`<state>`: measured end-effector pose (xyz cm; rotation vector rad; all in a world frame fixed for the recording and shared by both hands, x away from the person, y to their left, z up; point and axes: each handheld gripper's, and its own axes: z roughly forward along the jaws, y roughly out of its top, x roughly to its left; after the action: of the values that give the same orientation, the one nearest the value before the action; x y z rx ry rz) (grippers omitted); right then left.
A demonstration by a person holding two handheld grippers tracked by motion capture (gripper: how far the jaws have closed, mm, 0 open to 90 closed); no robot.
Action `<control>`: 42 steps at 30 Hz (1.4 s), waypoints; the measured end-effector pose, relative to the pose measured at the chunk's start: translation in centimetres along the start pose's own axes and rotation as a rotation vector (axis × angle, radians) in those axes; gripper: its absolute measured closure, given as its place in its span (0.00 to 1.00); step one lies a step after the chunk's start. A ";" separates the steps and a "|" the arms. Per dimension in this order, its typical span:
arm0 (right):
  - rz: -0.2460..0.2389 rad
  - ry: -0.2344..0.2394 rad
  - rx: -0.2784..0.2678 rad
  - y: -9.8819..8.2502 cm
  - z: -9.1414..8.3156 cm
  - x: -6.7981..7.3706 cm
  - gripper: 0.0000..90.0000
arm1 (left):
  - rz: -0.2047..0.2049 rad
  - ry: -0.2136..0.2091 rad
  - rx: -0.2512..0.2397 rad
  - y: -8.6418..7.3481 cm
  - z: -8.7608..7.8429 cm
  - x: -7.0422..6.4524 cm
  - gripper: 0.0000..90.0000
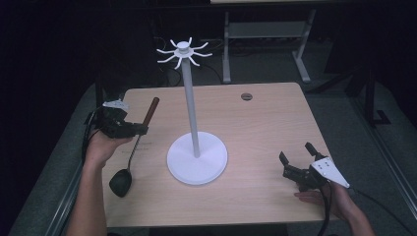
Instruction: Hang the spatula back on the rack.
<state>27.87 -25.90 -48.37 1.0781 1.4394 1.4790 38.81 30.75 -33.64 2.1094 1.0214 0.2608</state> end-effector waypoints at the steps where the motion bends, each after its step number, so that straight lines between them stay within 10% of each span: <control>1: 0.000 0.000 0.000 0.0 0.0 0.0 0.02 | 0.011 -0.007 -0.010 0.0 -0.3 -0.1 0.81; 12: -0.002 0.000 -0.001 0.0 0.0 0.0 0.02 | 0.045 -0.070 -0.202 0.1 -2.9 -1.2 0.82; 42: 0.002 0.000 0.000 0.0 0.0 0.0 0.02 | 0.216 -0.196 -0.485 3.5 -7.0 -6.0 0.81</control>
<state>27.87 -25.90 -48.37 1.0803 1.4387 1.4806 33.58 28.81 -25.56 1.7562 0.5462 0.3601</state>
